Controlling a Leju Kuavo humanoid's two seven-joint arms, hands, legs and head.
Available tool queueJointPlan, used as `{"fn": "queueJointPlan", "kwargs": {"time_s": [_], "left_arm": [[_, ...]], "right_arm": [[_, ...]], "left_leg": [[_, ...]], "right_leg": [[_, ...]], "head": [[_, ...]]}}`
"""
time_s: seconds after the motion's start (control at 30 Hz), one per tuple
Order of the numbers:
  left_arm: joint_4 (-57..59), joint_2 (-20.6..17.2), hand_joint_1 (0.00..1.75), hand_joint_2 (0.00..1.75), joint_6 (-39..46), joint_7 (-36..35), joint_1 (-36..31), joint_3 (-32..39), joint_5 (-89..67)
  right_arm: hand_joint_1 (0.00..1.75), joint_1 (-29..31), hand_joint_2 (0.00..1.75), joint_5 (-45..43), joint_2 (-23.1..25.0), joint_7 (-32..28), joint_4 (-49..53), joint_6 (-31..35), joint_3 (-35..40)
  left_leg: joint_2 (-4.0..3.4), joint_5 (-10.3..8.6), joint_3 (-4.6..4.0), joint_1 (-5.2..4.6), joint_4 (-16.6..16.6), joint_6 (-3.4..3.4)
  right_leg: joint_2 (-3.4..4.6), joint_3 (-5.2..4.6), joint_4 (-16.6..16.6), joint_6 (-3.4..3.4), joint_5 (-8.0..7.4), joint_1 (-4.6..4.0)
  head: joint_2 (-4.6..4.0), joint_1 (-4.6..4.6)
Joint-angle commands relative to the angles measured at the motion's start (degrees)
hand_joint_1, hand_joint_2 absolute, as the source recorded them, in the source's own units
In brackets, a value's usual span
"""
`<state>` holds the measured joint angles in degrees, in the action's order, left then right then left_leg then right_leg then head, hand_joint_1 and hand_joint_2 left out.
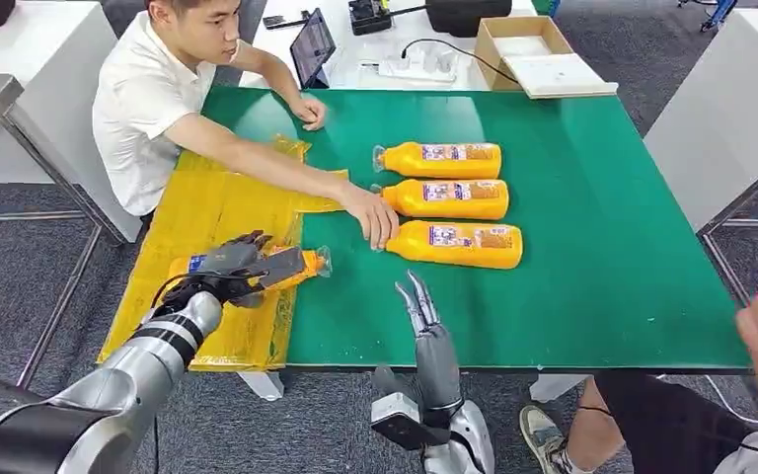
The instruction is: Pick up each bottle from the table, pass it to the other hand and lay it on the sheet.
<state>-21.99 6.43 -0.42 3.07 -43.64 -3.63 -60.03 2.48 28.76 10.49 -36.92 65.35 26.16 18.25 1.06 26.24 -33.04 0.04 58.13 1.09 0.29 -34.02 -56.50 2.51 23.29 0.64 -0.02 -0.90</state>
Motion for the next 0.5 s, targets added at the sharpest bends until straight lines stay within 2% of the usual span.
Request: {"fn": "queueJointPlan", "kwargs": {"time_s": [0.03, 0.13, 0.37, 0.43, 0.5], "left_arm": [[-10.2, 4.4, 0.0, 1.75, 5.8, 23.7, 9.3, 9.3, 18.9], [-24.0, 6.4, 0.0, 1.75, 8.9, 26.8, 14.9, 7.3, 31.4], [-55.4, 8.6, 0.0, 1.75, 16.2, 32.9, 25.7, -3.3, 52.0], [-63.9, 7.3, 0.0, 1.75, 24.4, 35.1, 28.0, -7.3, 50.0], [-68.9, 7.0, 0.0, 1.75, 27.1, 36.0, 29.5, -8.6, 50.4]], "right_arm": [[0.0, 1.2, 0.0, -0.9, -0.8, -1.4, -5.3, 0.3, -0.6], [0.0, 0.6, 0.0, -0.2, -1.0, -0.6, -4.8, 1.3, 0.7], [0.0, -0.3, 0.0, -0.4, -1.6, 0.4, -5.1, 4.7, 2.0], [0.0, 0.3, 0.0, -0.2, -1.6, 0.2, -6.1, 4.4, 2.2], [0.0, 0.8, 0.0, 0.3, -1.5, 0.4, -7.1, 4.9, 2.4]], "left_leg": [[-0.12, -0.01, 0.3, -0.01, -0.2, -0.05], [-0.02, 0.01, 0.1, -0.01, -0.1, -0.02], [-0.15, 0.12, -0.15, 0.01, 0.0, -0.06], [-0.19, 0.13, -0.24, 0.02, 0.1, -0.06], [-0.25, 0.16, -0.27, 0.03, 0.1, -0.06]], "right_leg": [[0.03, 0.28, 0.2, -0.08, -0.02, -0.01], [-0.05, 0.11, 0.1, -0.04, 0.02, -0.01], [0.0, -0.16, 0.0, -0.09, 0.1, -0.06], [0.02, -0.27, 0.0, -0.08, 0.1, -0.07], [0.08, -0.3, 0.0, -0.09, 0.11, -0.08]], "head": [[0.0, 0.0], [0.0, -0.02], [0.0, 0.0], [0.0, 0.02], [0.0, -0.04]]}}
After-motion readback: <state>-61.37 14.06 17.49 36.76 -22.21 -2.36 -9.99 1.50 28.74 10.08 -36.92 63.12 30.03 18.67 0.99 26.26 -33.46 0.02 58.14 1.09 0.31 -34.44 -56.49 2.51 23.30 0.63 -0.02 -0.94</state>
